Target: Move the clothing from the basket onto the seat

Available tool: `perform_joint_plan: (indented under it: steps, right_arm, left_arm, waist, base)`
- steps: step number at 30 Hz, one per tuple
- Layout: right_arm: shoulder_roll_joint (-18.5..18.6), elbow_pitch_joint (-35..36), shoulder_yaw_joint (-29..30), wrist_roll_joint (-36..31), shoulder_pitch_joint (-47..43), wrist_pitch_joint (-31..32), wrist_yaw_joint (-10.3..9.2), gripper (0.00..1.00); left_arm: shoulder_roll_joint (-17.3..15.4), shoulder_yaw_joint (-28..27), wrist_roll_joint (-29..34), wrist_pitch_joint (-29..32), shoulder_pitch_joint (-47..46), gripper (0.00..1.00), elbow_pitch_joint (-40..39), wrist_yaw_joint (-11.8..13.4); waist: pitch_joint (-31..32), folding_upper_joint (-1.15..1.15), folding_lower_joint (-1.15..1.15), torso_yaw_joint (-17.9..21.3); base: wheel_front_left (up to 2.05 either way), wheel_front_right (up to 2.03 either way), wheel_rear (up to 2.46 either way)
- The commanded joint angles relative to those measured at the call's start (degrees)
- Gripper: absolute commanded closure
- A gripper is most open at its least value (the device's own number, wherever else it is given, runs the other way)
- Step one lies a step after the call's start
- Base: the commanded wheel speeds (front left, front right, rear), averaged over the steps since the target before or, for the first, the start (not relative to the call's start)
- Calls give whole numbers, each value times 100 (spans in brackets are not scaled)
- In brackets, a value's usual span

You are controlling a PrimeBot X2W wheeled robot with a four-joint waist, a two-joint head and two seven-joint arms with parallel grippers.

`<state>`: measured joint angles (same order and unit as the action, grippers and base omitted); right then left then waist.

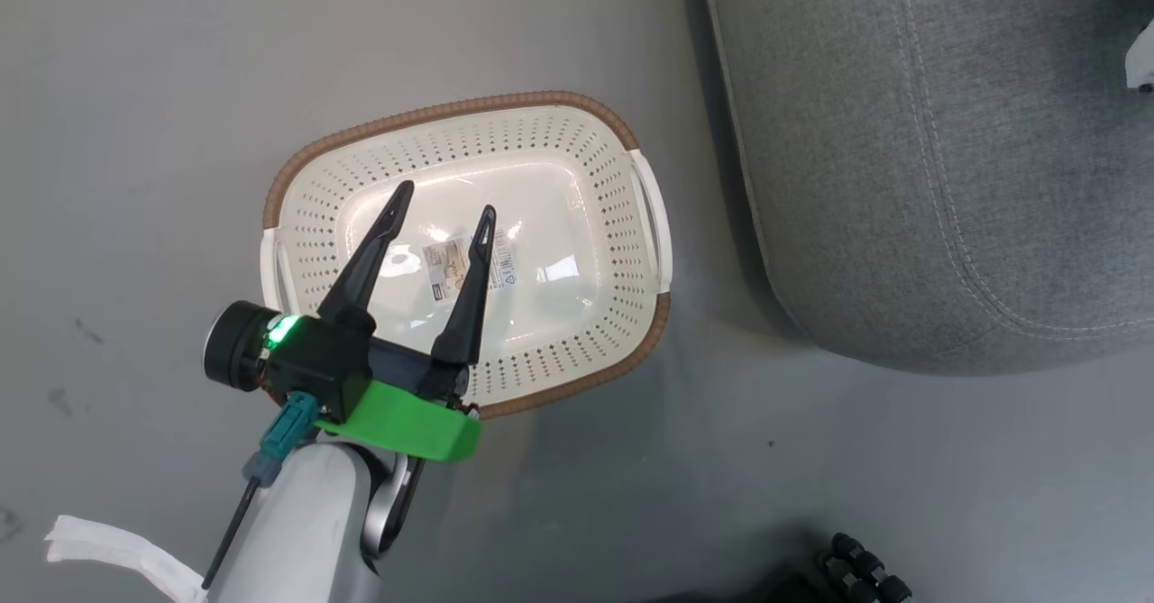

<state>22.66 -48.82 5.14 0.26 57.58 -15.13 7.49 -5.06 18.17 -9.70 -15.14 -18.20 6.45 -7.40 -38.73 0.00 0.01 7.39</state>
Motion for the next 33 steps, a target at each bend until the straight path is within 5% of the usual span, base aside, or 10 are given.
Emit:
perform_joint_plan:
  steps: [1,16,33]
  right_arm:
    - [40,-19,-68,79,-108,-3,-2,0]
    - [532,1178,-945,666,-1148,-9,-4,0]
    - [-57,3496,-925,1079,-2899,-9,-3,0]
  left_arm:
    - [17,6,-21,2,16,0,21,-14]
    - [197,-320,-168,2,534,0,218,-14]
    - [212,-1069,-592,2,1482,0,-22,111]
  waist:
    - [212,0,-1,69]
    - [2011,0,-1,340]
    - [3509,0,-1,21]
  base:
    - [0,0,0]
    - [0,0,0]
    - [0,0,0]
